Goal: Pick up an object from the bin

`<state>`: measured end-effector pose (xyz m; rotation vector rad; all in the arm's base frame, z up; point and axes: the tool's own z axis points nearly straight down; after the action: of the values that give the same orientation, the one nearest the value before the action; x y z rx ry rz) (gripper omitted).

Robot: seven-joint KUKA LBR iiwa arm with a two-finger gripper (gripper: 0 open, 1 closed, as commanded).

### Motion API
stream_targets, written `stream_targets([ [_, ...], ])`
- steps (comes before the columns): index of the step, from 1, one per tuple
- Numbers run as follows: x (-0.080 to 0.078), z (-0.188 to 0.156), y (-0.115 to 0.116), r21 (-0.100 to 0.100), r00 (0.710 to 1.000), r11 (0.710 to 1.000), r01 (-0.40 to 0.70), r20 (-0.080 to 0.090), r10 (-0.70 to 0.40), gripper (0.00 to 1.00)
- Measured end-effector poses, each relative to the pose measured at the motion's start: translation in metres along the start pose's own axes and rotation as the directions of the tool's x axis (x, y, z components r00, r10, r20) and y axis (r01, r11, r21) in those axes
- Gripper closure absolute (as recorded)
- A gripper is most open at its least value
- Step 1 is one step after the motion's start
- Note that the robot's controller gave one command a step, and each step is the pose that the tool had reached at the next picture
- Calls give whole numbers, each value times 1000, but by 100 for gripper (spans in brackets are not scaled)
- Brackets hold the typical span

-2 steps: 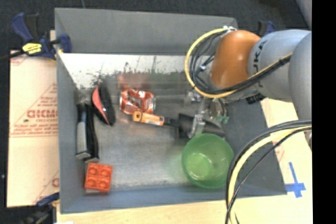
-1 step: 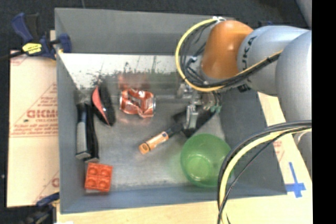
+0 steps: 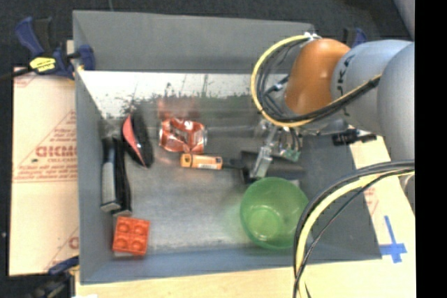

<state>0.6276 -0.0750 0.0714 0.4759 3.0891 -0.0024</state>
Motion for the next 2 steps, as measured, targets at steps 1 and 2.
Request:
stream_targets([
  [1, -6, 0, 9, 1, 999, 999, 42, 2, -42, 0],
  [2, 60, -1, 62, 0, 951, 951, 308, 5, -308, 0],
])
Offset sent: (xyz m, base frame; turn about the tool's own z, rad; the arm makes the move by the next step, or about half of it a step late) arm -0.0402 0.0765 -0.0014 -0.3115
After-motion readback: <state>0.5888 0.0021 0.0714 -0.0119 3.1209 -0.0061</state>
